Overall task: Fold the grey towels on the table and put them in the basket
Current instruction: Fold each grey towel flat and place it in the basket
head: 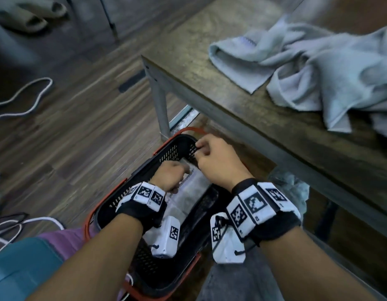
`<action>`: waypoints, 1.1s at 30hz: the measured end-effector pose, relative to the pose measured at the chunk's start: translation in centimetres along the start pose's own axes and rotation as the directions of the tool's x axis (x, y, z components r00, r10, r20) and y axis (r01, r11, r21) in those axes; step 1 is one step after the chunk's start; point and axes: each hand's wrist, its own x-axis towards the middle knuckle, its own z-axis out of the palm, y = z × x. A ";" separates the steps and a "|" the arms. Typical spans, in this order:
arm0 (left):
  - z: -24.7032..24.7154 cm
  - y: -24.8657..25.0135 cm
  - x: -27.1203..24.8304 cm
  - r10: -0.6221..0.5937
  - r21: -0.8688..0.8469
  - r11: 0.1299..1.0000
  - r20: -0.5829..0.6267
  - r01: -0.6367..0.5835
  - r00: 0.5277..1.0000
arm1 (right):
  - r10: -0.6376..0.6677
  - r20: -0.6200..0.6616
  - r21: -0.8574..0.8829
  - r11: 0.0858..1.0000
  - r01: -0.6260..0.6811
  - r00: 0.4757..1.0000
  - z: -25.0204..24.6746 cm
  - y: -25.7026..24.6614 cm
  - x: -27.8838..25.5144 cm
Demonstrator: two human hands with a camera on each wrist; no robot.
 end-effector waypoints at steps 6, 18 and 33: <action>2.0 8.5 -7.0 0.347 -0.018 0.938 0.049 -0.347 0.937 | -0.167 -0.301 0.086 0.976 0.201 0.939 -6.9 -0.7 -8.4; 20.5 21.8 -16.5 0.718 0.243 0.523 0.390 -0.817 0.576 | -0.043 -0.563 0.097 0.988 0.118 0.826 -24.5 9.8 -19.1; 33.4 25.8 -16.7 0.851 0.414 -0.023 0.486 -0.910 0.199 | 0.076 -0.633 0.168 0.985 0.040 0.771 -30.4 22.2 -20.7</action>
